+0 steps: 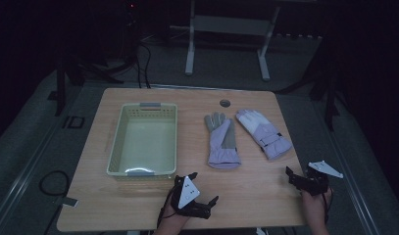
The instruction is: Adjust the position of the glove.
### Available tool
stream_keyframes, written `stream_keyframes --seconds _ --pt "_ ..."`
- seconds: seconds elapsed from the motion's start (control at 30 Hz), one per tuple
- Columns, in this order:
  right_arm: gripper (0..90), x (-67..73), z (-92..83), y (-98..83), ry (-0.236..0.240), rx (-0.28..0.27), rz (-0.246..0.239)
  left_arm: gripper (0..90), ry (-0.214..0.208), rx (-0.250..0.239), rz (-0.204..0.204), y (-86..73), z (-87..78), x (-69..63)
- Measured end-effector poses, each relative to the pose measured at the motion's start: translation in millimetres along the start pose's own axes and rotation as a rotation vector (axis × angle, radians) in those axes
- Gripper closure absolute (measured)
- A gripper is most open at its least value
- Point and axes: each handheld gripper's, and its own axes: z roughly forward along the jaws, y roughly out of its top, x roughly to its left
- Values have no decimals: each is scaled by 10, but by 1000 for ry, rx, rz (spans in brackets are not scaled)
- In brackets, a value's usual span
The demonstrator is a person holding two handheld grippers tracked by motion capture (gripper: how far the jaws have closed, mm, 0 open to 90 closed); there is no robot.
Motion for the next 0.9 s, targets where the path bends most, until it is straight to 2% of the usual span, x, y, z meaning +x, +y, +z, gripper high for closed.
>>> stream_keyframes --seconds 0.23,0.27,0.33,0.5,0.6,0.8,0.9 --pt "134 5 7 2 43 27 18 1 -8 5 -1 3 3 6" --pt "134 12 14 18 81 41 32 1 -11 8 1 4 7 7" --pt "134 20 14 23 77 45 22 1 -12 8 1 4 9 7" --pt "134 46 -5 69 92 58 36 1 -14 8 -2 4 7 12" --pt "134 55 -18 104 85 65 20 1 -15 8 -1 4 6 12" --pt "134 72 -111 254 108 52 24 1 -14 7 3 3 5 5" --pt "125 81 -142 347 136 27 26 1 -13 7 7 3 5 2"
